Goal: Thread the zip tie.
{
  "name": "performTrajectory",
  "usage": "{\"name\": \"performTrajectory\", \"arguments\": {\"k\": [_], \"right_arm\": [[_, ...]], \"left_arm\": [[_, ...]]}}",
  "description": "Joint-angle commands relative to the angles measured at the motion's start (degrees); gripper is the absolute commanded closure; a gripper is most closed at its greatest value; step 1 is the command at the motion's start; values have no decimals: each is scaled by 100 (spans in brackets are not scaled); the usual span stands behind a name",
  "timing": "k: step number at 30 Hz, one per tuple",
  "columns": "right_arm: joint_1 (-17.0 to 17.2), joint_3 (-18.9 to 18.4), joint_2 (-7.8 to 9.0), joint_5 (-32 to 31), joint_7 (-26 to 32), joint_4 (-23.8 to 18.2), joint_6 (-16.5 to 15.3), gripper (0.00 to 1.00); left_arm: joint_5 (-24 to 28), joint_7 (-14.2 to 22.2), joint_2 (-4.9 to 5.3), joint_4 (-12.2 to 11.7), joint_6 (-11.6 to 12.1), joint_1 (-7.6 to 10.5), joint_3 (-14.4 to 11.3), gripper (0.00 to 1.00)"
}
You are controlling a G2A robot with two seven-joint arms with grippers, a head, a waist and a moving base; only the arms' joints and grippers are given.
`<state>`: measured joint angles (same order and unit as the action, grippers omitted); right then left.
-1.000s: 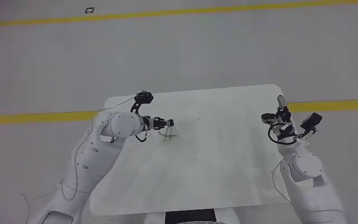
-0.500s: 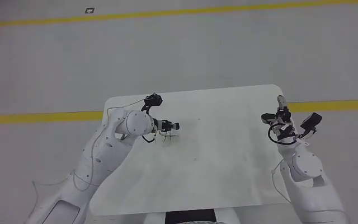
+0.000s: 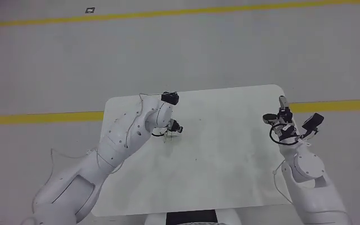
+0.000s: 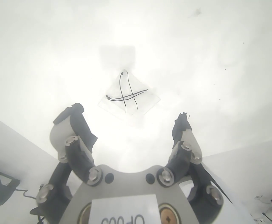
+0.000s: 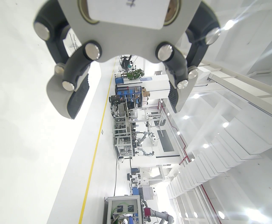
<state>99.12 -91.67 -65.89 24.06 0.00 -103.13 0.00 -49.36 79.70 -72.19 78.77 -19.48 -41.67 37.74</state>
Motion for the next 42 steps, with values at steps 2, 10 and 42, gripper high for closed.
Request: {"name": "performTrajectory", "arguments": {"k": [2,10,42], "right_arm": [[0,0,0,0,0,0,0,0],[0,0,0,0,0,0,0,0],[0,0,0,0,0,0,0,0]], "left_arm": [[3,-6,5,9,0,-7,5,0],[12,-71,-47,-175,3,-61,-148,0],[406,-6,-315,-1022,0,142,-191,0]]}}
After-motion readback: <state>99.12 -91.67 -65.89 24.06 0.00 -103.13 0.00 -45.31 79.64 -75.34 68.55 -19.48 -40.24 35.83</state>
